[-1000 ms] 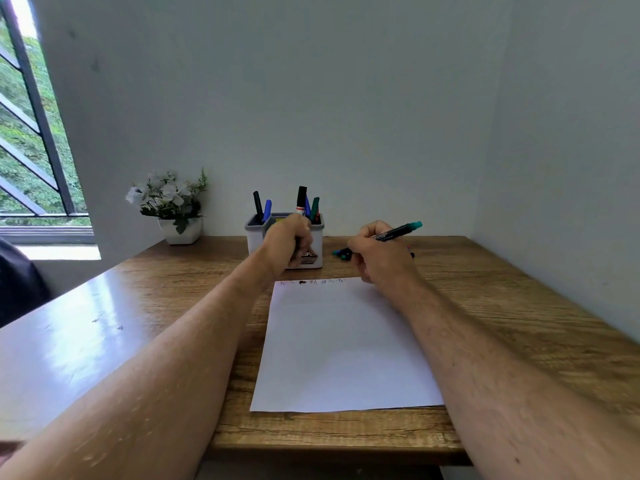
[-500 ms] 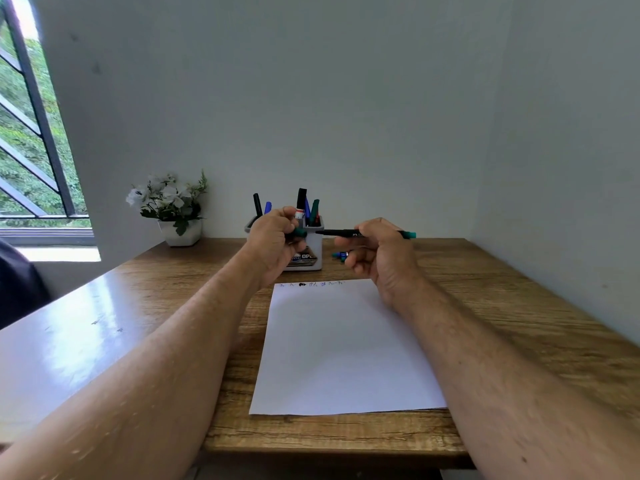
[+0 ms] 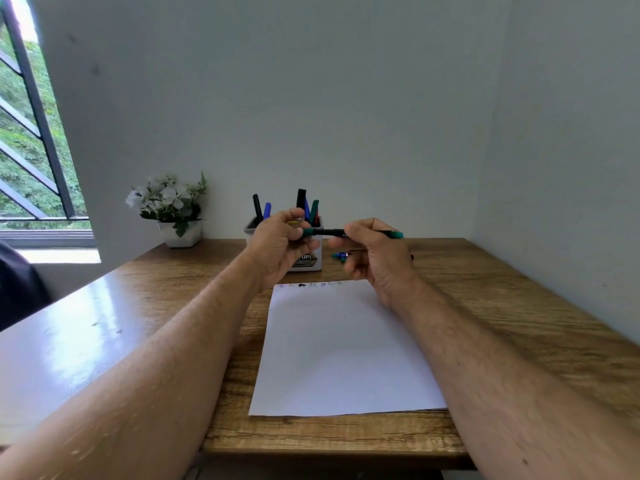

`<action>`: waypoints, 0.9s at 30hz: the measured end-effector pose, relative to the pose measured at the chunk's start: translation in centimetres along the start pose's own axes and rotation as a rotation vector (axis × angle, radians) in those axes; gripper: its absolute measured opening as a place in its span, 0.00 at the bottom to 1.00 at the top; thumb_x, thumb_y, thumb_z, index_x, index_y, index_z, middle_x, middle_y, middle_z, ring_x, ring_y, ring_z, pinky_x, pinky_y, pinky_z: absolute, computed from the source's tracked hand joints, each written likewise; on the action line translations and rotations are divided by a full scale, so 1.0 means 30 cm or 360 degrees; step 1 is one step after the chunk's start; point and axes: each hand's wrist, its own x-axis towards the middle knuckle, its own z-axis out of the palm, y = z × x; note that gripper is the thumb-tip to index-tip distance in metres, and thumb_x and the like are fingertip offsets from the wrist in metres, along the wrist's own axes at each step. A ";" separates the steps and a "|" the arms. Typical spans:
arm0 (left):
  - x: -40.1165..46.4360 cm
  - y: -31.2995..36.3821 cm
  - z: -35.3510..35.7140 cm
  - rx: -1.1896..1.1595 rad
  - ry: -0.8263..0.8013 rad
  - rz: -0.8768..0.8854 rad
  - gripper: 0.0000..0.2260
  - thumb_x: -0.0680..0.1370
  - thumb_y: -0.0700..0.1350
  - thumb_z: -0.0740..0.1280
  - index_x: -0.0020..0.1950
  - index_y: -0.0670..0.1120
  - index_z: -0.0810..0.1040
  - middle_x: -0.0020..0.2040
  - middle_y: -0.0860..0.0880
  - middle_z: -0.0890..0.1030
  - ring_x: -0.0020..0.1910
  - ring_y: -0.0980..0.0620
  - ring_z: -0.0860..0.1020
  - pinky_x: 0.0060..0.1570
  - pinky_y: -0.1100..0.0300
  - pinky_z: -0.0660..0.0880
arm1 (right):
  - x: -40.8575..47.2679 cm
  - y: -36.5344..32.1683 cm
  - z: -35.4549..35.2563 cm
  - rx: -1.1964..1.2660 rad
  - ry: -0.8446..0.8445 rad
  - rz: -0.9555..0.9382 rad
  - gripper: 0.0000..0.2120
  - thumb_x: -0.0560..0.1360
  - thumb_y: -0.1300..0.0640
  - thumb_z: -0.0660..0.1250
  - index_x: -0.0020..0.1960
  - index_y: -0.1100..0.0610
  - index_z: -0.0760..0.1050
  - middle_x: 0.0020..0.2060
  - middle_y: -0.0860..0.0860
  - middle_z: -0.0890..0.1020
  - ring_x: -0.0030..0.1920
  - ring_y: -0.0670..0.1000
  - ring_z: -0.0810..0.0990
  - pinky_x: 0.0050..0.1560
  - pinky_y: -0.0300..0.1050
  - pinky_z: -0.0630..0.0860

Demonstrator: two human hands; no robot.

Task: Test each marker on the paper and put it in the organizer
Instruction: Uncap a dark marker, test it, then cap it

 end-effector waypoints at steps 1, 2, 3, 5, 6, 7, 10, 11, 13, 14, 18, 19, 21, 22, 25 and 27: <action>-0.003 0.001 0.001 -0.0021 0.0028 0.0009 0.14 0.79 0.27 0.55 0.58 0.41 0.73 0.54 0.41 0.77 0.50 0.44 0.79 0.46 0.53 0.82 | 0.002 -0.001 -0.001 0.0001 0.0021 -0.0005 0.01 0.77 0.60 0.69 0.48 0.58 0.79 0.37 0.58 0.85 0.22 0.50 0.72 0.23 0.37 0.68; -0.005 0.002 0.001 -0.0050 0.0050 0.0023 0.13 0.80 0.28 0.57 0.57 0.42 0.73 0.56 0.39 0.78 0.49 0.44 0.82 0.47 0.53 0.82 | 0.003 -0.002 -0.002 0.0010 0.0032 -0.0013 0.03 0.76 0.62 0.70 0.49 0.59 0.80 0.34 0.57 0.83 0.22 0.49 0.70 0.22 0.36 0.66; -0.007 0.003 0.000 -0.0087 0.0068 0.0040 0.13 0.80 0.28 0.58 0.57 0.43 0.72 0.56 0.38 0.79 0.45 0.46 0.83 0.47 0.53 0.83 | 0.003 -0.003 -0.002 0.0024 0.0020 -0.0019 0.05 0.75 0.64 0.70 0.51 0.60 0.81 0.33 0.56 0.81 0.22 0.48 0.69 0.22 0.36 0.65; -0.006 0.006 -0.005 -0.0177 0.0107 0.0064 0.12 0.79 0.28 0.61 0.58 0.43 0.72 0.52 0.38 0.80 0.38 0.49 0.84 0.44 0.55 0.83 | 0.001 -0.007 0.002 0.0066 -0.0050 -0.0013 0.08 0.75 0.63 0.69 0.53 0.59 0.83 0.35 0.55 0.82 0.23 0.48 0.71 0.23 0.36 0.66; -0.003 0.006 -0.010 -0.0212 0.0128 0.0072 0.12 0.79 0.29 0.62 0.58 0.42 0.72 0.48 0.40 0.81 0.36 0.50 0.84 0.42 0.56 0.83 | -0.002 -0.009 0.004 0.0099 -0.0095 0.0002 0.09 0.76 0.61 0.68 0.54 0.58 0.83 0.39 0.56 0.84 0.24 0.48 0.72 0.24 0.37 0.67; 0.000 0.008 -0.014 -0.0235 0.0148 0.0079 0.10 0.79 0.30 0.63 0.58 0.42 0.73 0.45 0.41 0.82 0.36 0.51 0.83 0.40 0.57 0.83 | -0.005 -0.010 0.007 0.0137 -0.0135 0.0024 0.10 0.77 0.59 0.66 0.55 0.58 0.83 0.43 0.57 0.85 0.25 0.49 0.74 0.25 0.38 0.67; 0.005 0.013 -0.025 -0.0255 0.0163 0.0107 0.08 0.79 0.33 0.65 0.56 0.42 0.75 0.42 0.43 0.83 0.36 0.52 0.83 0.40 0.58 0.82 | -0.004 -0.010 0.013 0.0106 -0.0177 0.0065 0.13 0.79 0.60 0.60 0.56 0.58 0.82 0.46 0.58 0.87 0.26 0.49 0.75 0.25 0.39 0.68; 0.006 0.014 -0.027 -0.0241 0.0162 0.0122 0.08 0.79 0.34 0.65 0.57 0.42 0.76 0.44 0.43 0.83 0.38 0.52 0.83 0.40 0.58 0.82 | -0.002 -0.006 0.015 0.0041 -0.0177 0.0072 0.13 0.79 0.63 0.60 0.57 0.58 0.82 0.44 0.58 0.86 0.24 0.48 0.73 0.24 0.38 0.66; 0.005 0.014 -0.025 -0.0167 0.0156 0.0151 0.07 0.79 0.35 0.66 0.56 0.43 0.77 0.49 0.41 0.83 0.41 0.50 0.83 0.41 0.58 0.82 | 0.005 0.008 0.021 -0.0101 -0.0153 0.0086 0.12 0.79 0.65 0.61 0.58 0.58 0.80 0.39 0.56 0.85 0.21 0.45 0.67 0.22 0.36 0.62; 0.004 0.012 -0.022 -0.0124 0.0149 0.0159 0.07 0.79 0.36 0.66 0.55 0.43 0.77 0.49 0.40 0.83 0.40 0.50 0.83 0.40 0.58 0.82 | 0.009 0.016 0.022 -0.0179 -0.0130 0.0078 0.11 0.79 0.65 0.63 0.57 0.58 0.80 0.37 0.55 0.83 0.20 0.44 0.65 0.21 0.35 0.60; -0.008 -0.002 -0.001 0.0007 0.0113 0.0128 0.09 0.78 0.37 0.68 0.58 0.39 0.77 0.44 0.43 0.85 0.36 0.52 0.84 0.35 0.60 0.82 | 0.032 0.047 0.018 -0.0484 0.0039 -0.0093 0.06 0.78 0.61 0.69 0.52 0.55 0.82 0.33 0.48 0.80 0.23 0.40 0.72 0.23 0.31 0.65; -0.009 -0.004 0.003 0.0016 0.0105 0.0113 0.12 0.77 0.37 0.68 0.60 0.38 0.77 0.44 0.43 0.85 0.36 0.52 0.84 0.35 0.60 0.81 | 0.035 0.050 0.015 -0.0551 0.0086 -0.0144 0.04 0.77 0.59 0.70 0.51 0.53 0.82 0.32 0.47 0.79 0.27 0.41 0.74 0.26 0.33 0.68; -0.007 -0.005 0.003 0.0027 0.0106 0.0098 0.15 0.77 0.38 0.69 0.63 0.36 0.76 0.44 0.43 0.85 0.36 0.52 0.84 0.35 0.60 0.81 | 0.034 0.050 0.013 -0.0667 0.0134 -0.0213 0.03 0.76 0.57 0.71 0.49 0.52 0.83 0.33 0.47 0.78 0.33 0.45 0.75 0.33 0.37 0.71; -0.007 -0.006 0.001 0.0032 0.0106 0.0094 0.16 0.77 0.39 0.69 0.64 0.36 0.76 0.44 0.43 0.85 0.36 0.52 0.84 0.35 0.60 0.81 | 0.032 0.049 0.013 -0.0696 0.0137 -0.0235 0.03 0.77 0.56 0.71 0.49 0.52 0.83 0.32 0.47 0.78 0.34 0.45 0.74 0.34 0.38 0.71; -0.008 -0.005 -0.006 0.0053 0.0086 0.0092 0.17 0.77 0.38 0.69 0.65 0.35 0.75 0.44 0.42 0.85 0.38 0.51 0.84 0.36 0.60 0.81 | 0.032 0.048 0.019 -0.0726 0.0124 -0.0240 0.03 0.77 0.56 0.70 0.49 0.53 0.82 0.32 0.46 0.78 0.29 0.43 0.73 0.29 0.35 0.69; -0.009 -0.003 -0.008 0.0052 0.0081 0.0095 0.16 0.77 0.36 0.68 0.65 0.35 0.74 0.44 0.43 0.86 0.39 0.51 0.85 0.36 0.60 0.82 | 0.034 0.044 0.025 -0.0670 0.0084 -0.0177 0.03 0.78 0.56 0.69 0.49 0.52 0.82 0.32 0.46 0.76 0.23 0.39 0.70 0.24 0.33 0.65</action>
